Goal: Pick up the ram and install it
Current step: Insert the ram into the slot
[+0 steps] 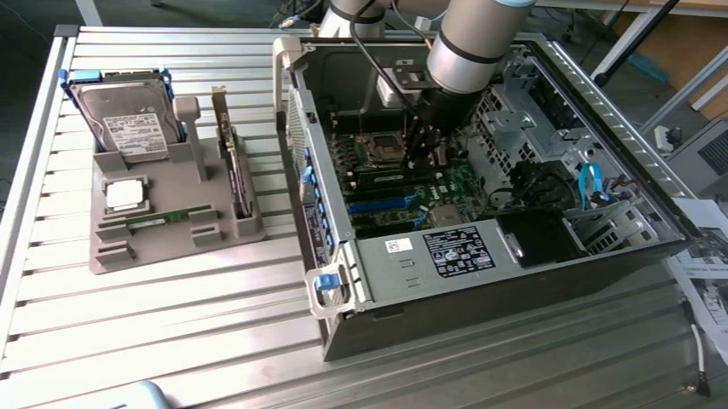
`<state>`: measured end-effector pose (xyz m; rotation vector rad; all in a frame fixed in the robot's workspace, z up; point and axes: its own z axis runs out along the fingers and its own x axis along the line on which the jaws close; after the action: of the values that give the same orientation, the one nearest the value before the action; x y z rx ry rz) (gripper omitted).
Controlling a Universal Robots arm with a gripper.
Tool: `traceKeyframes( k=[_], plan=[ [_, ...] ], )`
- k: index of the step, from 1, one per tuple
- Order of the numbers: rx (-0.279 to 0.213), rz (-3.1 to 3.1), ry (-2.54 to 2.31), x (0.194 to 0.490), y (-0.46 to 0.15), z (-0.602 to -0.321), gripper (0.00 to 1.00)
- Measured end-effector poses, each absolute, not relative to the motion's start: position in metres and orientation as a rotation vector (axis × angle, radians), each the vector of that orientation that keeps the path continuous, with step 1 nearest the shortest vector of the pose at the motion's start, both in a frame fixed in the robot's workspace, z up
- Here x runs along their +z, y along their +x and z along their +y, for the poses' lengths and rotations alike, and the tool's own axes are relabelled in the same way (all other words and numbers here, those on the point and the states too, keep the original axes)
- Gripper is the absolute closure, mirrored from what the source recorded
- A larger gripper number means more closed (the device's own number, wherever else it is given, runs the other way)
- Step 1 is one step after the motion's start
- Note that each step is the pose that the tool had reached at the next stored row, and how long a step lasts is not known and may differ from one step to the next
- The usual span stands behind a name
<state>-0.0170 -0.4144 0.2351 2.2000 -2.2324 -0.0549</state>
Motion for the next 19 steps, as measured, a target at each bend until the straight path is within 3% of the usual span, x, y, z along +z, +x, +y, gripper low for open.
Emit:
traceKeyframes(
  k=[13,15,16,19],
  plan=[
    [-0.055,-2.232,2.2,0.2346,-0.0171,-0.4145,0.88],
    [-0.055,-2.232,2.2,0.2346,-0.0171,-0.4144,0.87],
    [-0.055,-2.232,2.2,0.2346,-0.017,-0.4144,0.81],
    [-0.055,-2.232,2.2,0.2346,-0.0171,-0.4145,0.81]
  ],
)
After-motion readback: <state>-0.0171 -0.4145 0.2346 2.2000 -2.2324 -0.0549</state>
